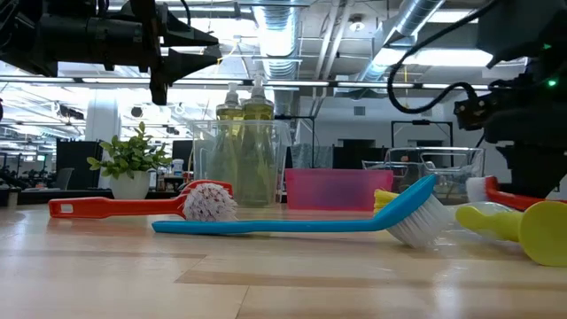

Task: Pick & Place Kitchen Sink Supplies
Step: Put the blue sponge into the red bin

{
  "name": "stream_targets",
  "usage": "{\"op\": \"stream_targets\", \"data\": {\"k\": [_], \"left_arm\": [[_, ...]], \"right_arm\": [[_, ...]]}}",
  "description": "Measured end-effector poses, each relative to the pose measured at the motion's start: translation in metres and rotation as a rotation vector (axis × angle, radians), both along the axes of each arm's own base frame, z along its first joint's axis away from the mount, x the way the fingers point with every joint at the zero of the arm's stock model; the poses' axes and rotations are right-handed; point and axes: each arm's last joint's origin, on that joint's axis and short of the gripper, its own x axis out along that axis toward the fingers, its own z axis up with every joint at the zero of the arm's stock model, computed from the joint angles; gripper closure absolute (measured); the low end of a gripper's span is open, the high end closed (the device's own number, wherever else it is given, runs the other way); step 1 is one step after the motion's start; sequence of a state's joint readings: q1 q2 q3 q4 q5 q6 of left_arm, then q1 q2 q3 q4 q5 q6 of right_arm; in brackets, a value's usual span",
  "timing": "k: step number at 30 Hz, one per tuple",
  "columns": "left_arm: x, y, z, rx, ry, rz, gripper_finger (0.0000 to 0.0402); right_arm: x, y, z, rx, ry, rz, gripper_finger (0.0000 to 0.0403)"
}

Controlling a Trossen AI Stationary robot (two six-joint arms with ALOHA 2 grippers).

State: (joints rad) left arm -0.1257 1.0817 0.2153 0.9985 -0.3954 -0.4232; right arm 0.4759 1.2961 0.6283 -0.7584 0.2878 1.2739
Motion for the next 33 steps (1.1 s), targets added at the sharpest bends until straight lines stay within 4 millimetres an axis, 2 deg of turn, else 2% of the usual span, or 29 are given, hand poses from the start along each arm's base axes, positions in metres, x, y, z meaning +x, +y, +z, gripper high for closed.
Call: {"op": "stream_targets", "data": {"k": [5, 33], "left_arm": [[0.0, 0.0, -0.0003, 0.0, 0.003, 0.0, 0.0257], [0.0002, 0.0, -0.0013, 0.001, 0.014, 0.0, 0.0257]], "right_arm": [[0.0061, 0.0032, -0.0021, 0.012, -0.033, 0.026, 0.0285], [0.0052, 0.0026, -0.0006, 0.089, -0.003, 0.035, 0.0284]]}}
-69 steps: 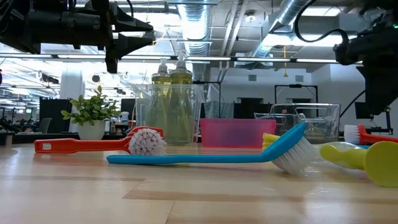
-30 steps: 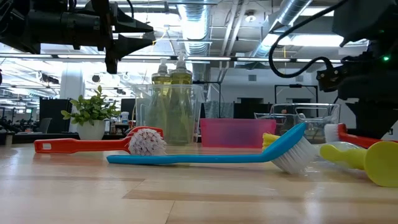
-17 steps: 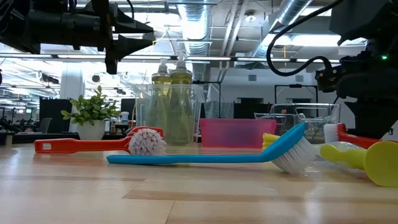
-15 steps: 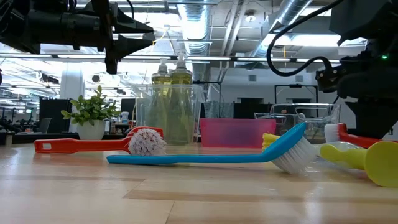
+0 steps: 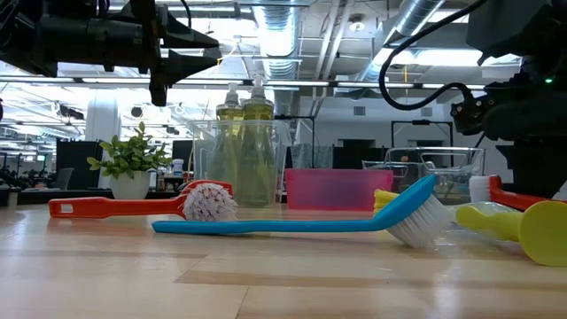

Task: Pick & Place Kitchen Sink Supplies
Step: Put the blue sponge into the red bin

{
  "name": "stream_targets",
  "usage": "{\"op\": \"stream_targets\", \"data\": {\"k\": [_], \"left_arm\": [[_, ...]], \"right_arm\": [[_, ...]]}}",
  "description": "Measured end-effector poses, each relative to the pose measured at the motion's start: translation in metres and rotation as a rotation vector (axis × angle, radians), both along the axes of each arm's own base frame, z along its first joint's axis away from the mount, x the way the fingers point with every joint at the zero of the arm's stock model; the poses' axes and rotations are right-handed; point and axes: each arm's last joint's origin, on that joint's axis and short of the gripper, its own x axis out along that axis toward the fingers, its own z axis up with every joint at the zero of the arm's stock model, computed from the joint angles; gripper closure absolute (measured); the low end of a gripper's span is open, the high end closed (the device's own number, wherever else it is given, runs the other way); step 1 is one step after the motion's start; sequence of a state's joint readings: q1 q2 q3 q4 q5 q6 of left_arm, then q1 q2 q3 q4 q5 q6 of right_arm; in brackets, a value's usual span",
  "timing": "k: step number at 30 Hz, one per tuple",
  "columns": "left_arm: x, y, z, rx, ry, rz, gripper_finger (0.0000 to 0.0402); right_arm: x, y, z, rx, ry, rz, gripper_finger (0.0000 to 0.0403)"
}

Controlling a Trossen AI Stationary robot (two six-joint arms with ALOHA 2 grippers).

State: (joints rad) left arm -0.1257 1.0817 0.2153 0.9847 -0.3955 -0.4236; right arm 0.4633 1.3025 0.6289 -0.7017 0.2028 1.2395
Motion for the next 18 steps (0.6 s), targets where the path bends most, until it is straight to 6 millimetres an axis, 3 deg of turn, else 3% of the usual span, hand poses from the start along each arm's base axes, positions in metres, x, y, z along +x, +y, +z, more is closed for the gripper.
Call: {"op": "stream_targets", "data": {"k": [10, 18], "left_arm": [[0.0, 0.0, 0.0, 0.001, 0.004, 0.0, 0.0257], [0.0, 0.0, -0.001, 0.002, 0.016, 0.0, 0.0257]], "right_arm": [[0.005, 0.002, 0.01, -0.008, 0.001, 0.031, 0.0276], [0.01, 0.005, 0.024, -0.019, -0.003, 0.068, 0.0211]]}}
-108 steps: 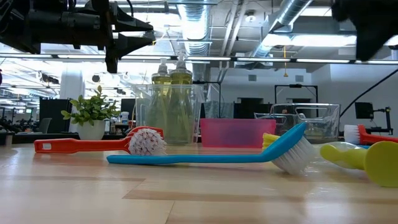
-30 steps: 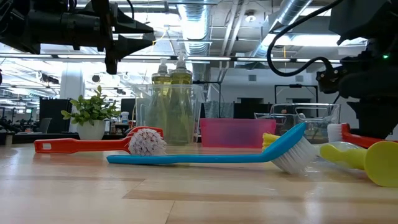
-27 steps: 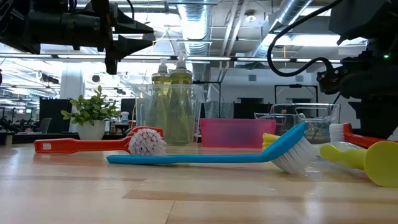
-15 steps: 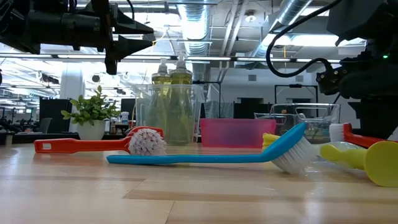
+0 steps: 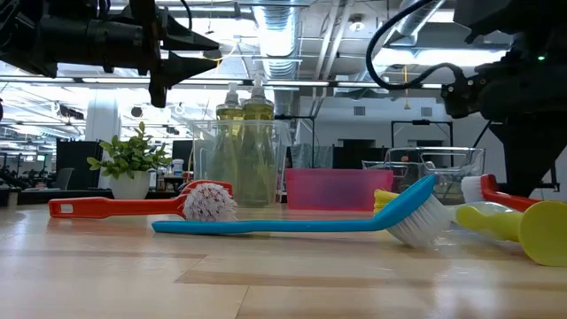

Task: Pick & Place Kitchen Sink Supplies
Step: Put the blue sponge into the red bin

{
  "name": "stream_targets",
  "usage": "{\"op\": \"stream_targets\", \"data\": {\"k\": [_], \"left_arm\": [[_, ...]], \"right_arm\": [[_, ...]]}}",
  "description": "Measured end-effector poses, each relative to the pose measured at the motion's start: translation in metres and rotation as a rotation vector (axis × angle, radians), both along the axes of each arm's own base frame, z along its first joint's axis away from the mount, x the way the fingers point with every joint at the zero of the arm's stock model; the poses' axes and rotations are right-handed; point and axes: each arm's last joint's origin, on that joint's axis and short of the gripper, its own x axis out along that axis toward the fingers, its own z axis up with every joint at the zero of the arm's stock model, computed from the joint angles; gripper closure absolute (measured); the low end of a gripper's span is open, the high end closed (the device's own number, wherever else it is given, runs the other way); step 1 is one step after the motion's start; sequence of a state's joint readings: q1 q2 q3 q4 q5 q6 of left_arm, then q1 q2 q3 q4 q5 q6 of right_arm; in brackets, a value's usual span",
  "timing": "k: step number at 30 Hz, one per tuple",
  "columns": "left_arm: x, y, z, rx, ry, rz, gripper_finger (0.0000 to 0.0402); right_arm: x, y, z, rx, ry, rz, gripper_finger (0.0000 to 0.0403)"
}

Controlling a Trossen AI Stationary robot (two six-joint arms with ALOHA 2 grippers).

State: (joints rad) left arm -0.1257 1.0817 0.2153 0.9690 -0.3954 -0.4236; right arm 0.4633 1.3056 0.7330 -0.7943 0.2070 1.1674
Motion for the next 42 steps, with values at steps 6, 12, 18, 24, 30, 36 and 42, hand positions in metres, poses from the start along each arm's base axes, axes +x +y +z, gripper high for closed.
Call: {"op": "stream_targets", "data": {"k": [6, 12, 18, 24, 30, 36, 42], "left_arm": [[0.0, 0.0, -0.001, 0.001, 0.006, 0.0, 0.0257], [0.0, 0.0, -0.001, 0.001, 0.006, 0.001, 0.0257], [0.0, 0.0, -0.001, 0.001, 0.006, 0.0, 0.0257], [0.0, 0.0, -0.001, 0.001, 0.006, 0.001, 0.0257], [0.0, 0.0, -0.001, 0.001, 0.006, 0.0, 0.0257], [0.0, 0.0, -0.001, 0.001, 0.009, 0.0, 0.0257], [0.0, 0.0, -0.001, 0.002, 0.012, 0.0, 0.0257]], "right_arm": [[0.0, 0.0, -0.004, -0.019, 0.03, 0.018, 0.0166], [0.006, 0.003, -0.018, -0.048, 0.089, 0.043, 0.0159], [0.012, 0.007, -0.035, -0.068, 0.158, 0.061, 0.0159], [0.012, 0.007, -0.04, -0.055, 0.196, 0.054, 0.0203], [0.009, 0.007, -0.03, -0.009, 0.173, 0.059, 0.033], [-0.001, 0.002, -0.012, 0.032, 0.123, 0.025, 0.0389], [-0.008, -0.003, 0.013, 0.033, 0.105, -0.007, 0.0398]]}}
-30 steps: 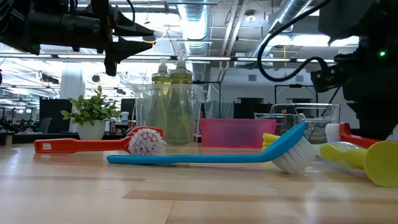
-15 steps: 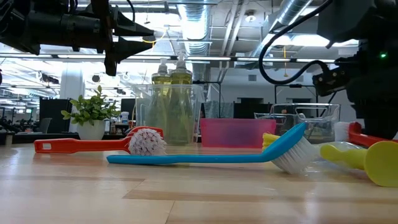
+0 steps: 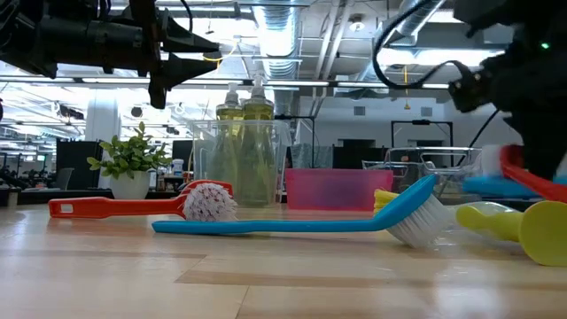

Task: Pick & Place Kitchen Sink Supplies
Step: Put the blue sponge into the red bin

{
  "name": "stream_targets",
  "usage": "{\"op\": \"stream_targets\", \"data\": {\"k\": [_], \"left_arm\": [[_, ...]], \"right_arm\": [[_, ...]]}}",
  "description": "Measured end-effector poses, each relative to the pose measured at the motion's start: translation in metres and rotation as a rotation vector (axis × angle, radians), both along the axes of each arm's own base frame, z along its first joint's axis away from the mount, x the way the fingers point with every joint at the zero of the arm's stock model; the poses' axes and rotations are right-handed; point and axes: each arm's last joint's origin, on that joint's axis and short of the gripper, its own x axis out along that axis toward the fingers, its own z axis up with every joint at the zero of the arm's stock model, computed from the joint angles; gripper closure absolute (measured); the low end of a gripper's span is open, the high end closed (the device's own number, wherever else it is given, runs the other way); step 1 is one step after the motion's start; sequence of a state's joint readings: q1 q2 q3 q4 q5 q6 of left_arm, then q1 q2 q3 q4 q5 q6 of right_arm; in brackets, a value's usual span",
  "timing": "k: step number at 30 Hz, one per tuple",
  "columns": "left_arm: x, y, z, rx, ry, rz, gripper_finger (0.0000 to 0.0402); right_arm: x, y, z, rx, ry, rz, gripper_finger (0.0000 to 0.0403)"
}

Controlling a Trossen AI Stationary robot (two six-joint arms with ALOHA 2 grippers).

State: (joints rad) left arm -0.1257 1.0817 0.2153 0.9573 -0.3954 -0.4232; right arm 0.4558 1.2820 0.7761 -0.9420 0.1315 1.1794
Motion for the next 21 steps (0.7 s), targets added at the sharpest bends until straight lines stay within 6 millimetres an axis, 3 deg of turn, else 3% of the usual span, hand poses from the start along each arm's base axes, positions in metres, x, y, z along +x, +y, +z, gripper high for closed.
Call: {"op": "stream_targets", "data": {"k": [11, 21], "left_arm": [[0.0, 0.0, 0.0, 0.0, 0.0, 0.001, 0.0257], [0.0, 0.0, 0.0, 0.0, 0.001, 0.0, 0.0257]], "right_arm": [[-0.001, -0.003, 0.048, -0.093, 0.033, 0.03, 0.0402], [-0.004, -0.005, 0.067, -0.15, 0.057, 0.03, 0.0402]]}}
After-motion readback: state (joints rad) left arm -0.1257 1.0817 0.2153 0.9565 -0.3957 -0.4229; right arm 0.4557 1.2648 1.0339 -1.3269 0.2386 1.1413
